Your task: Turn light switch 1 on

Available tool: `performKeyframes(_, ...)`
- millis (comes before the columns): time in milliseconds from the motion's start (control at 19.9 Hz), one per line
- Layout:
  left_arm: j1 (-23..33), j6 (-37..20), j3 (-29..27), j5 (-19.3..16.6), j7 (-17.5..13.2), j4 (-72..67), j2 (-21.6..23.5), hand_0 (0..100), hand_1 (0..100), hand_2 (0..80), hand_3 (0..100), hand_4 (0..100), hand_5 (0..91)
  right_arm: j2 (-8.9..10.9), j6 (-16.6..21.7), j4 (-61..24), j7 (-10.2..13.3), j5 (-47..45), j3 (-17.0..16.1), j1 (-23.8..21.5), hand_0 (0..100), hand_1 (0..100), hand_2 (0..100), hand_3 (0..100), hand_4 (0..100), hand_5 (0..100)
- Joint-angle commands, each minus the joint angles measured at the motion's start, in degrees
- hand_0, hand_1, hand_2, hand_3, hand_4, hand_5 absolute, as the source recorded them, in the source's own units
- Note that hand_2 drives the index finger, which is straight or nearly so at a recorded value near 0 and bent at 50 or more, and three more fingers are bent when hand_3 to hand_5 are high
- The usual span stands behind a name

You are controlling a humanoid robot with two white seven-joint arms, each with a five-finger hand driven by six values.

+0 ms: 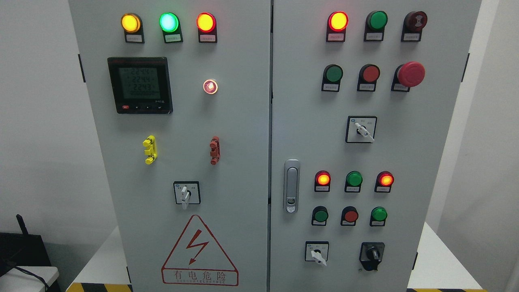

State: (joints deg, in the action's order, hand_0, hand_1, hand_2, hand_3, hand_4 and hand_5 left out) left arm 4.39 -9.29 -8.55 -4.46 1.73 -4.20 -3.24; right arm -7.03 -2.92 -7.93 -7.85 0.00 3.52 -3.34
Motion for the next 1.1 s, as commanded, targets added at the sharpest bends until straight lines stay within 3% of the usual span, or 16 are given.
performKeyframes(0, 0.0, 0.3, 0.0, 0.1, 0.0, 0.2, 0.0, 42, 4, 0.0, 0, 0, 0.0, 0.0, 0.0, 0.0, 0.0, -1.0, 0.0, 0.0, 12, 39, 0, 0, 0, 0)
performKeyframes(1053, 1.6, -0.9, -1.3, 0.5, 0.0, 6.4, 0.3, 42, 5, 0.0, 0, 0, 0.0, 0.0, 0.0, -0.1, -0.1, -1.0, 0.0, 0.0, 12, 39, 0, 0, 0, 0)
